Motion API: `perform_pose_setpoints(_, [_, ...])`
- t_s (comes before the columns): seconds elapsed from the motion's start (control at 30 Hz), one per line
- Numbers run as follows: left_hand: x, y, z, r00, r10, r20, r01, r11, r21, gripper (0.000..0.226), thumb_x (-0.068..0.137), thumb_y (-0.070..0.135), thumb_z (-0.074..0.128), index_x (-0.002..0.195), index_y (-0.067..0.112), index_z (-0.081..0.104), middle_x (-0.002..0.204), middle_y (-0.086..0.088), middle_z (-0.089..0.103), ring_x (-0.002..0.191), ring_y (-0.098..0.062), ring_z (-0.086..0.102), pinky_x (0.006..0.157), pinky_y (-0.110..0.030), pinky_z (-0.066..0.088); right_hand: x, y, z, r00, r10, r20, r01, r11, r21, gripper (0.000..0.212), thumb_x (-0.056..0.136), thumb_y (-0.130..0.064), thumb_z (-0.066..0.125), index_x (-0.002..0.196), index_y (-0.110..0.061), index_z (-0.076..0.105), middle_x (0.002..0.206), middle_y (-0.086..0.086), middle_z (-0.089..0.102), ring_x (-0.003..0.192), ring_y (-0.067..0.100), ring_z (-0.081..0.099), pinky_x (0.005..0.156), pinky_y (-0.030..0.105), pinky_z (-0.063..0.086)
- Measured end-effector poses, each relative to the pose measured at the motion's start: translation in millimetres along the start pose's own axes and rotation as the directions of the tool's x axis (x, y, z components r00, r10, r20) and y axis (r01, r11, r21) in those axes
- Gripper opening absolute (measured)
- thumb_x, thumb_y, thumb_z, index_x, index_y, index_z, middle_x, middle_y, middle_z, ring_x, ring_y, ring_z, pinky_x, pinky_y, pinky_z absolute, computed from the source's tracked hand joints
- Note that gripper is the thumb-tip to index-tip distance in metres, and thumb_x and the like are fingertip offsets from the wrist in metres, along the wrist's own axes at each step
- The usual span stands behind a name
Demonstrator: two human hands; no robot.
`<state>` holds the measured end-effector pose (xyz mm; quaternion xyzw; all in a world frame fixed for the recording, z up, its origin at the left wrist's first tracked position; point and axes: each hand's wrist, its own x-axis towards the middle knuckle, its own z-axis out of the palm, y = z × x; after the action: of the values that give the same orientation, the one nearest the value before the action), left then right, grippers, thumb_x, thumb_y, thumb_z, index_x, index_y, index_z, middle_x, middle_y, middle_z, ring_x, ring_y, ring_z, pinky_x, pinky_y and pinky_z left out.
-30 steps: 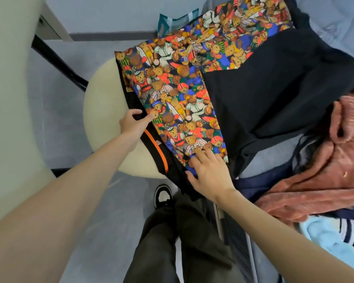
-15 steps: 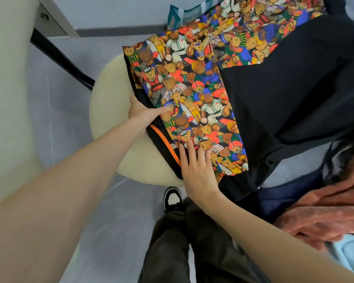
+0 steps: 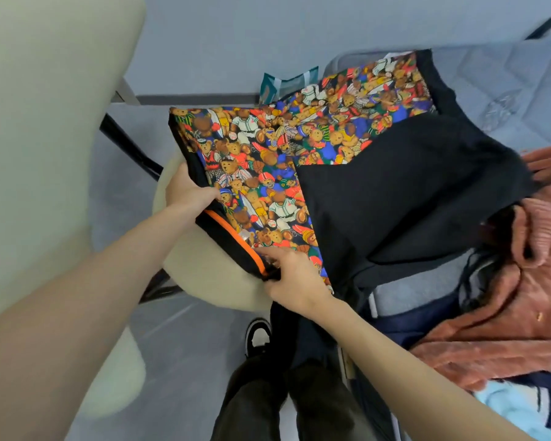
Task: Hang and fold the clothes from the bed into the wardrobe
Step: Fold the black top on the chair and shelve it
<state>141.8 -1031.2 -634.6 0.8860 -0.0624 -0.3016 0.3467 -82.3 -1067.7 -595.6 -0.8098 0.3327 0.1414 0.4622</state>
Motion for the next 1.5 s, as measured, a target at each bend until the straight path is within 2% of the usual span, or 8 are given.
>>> perform_pose_setpoints(0.23, [-15.7,33.7,-33.0,0.995,-0.016,-0.095,0.012,0.999,-0.048,0.048,0.077,0.011,0.07,0.119,0.016,0.048,0.117,-0.005,0.058,0.105,-0.026,0.057,0.08,-0.034,0.049,-5.7,-25.1,-18.4,1.0,0.012,0.028,-0.018,0.976,0.219,0.055,0.075,0.001,0.064,0.121,-0.027,0.059,0.086,-0.02,0.05,0.081,-0.014,0.051,0.062,-0.003,0.035])
perform_pose_setpoints(0.53, [-32.0,150.9,32.0,0.999,0.041,-0.015,-0.042,0.993,-0.115,0.078,0.081,0.018,0.066,0.148,0.016,0.026,0.143,-0.007,0.045,0.127,-0.026,0.047,0.099,-0.036,0.046,-8.8,3.4,-122.8,0.96,0.131,-0.249,-0.094,0.983,0.156,0.046,0.073,0.004,0.06,0.104,-0.031,0.059,0.082,-0.008,0.064,0.081,0.015,0.061,0.073,0.033,0.055])
perform_pose_setpoints(0.7, [-30.5,209.5,90.5,0.953,-0.01,0.303,0.132,0.913,-0.385,0.077,0.091,0.022,0.06,0.151,0.034,0.013,0.123,-0.004,0.057,0.095,-0.023,0.066,0.074,-0.036,0.059,0.3,47.7,-181.7,0.858,0.25,-0.449,-0.266,0.964,0.03,0.055,0.072,0.003,0.055,0.113,-0.035,0.054,0.099,-0.012,0.064,0.096,0.02,0.059,0.072,0.033,0.048])
perform_pose_setpoints(0.87, [-15.5,197.9,133.3,0.941,0.125,0.314,-0.127,0.992,-0.014,0.049,0.097,0.029,0.048,0.145,0.029,0.036,0.133,0.0,0.054,0.108,-0.014,0.053,0.091,-0.031,0.047,16.4,88.7,-210.2,0.808,0.105,-0.58,-0.348,0.879,-0.325,0.066,0.082,-0.002,0.055,0.143,-0.021,0.04,0.142,0.005,0.046,0.129,0.027,0.039,0.106,0.041,0.033])
perform_pose_setpoints(0.97, [-0.7,167.2,143.0,0.908,0.317,0.275,-0.398,0.859,0.323,0.047,0.098,0.028,0.047,0.145,0.028,0.038,0.15,-0.002,0.035,0.137,-0.023,0.031,0.106,-0.036,0.035,32.2,95.0,-191.7,0.937,0.02,-0.35,-0.193,0.864,-0.465,0.06,0.094,-0.021,0.051,0.148,-0.033,0.029,0.159,0.003,0.02,0.146,0.028,0.013,0.119,0.051,0.011])
perform_pose_setpoints(1.1, [22.3,140.0,148.2,0.861,0.311,0.402,-0.503,0.636,0.585,0.055,0.099,0.043,0.039,0.15,0.038,0.019,0.161,0.002,0.002,0.146,-0.038,-0.007,0.115,-0.052,0.016,62.5,105.1,-151.5,0.996,0.044,-0.083,-0.081,0.842,-0.533,0.065,0.096,-0.056,0.038,0.15,-0.046,0.002,0.161,-0.002,-0.013,0.146,0.036,-0.018,0.107,0.07,-0.006])
perform_pose_setpoints(1.3, [50.4,99.4,159.8,0.832,0.167,0.528,-0.536,0.485,0.691,0.061,0.097,0.058,0.027,0.149,0.046,-0.004,0.158,0.003,-0.021,0.141,-0.041,-0.023,0.114,-0.058,-0.004,63.3,162.4,-122.0,0.973,0.224,-0.052,-0.212,0.785,-0.582,0.075,0.075,-0.081,-0.001,0.136,-0.052,-0.033,0.151,-0.013,-0.039,0.138,0.04,-0.034,0.103,0.076,-0.006])
perform_pose_setpoints(1.5, [43.3,76.7,160.4,0.84,0.387,0.379,-0.542,0.593,0.595,0.064,0.097,0.052,0.038,0.152,0.038,0.008,0.16,-0.007,-0.016,0.145,-0.037,-0.015,0.117,-0.055,0.005,67.3,162.9,-118.7,0.969,0.23,-0.091,-0.24,0.781,-0.576,0.075,0.086,-0.075,0.013,0.146,-0.044,-0.022,0.155,-0.009,-0.031,0.14,0.042,-0.029,0.108,0.071,-0.005])
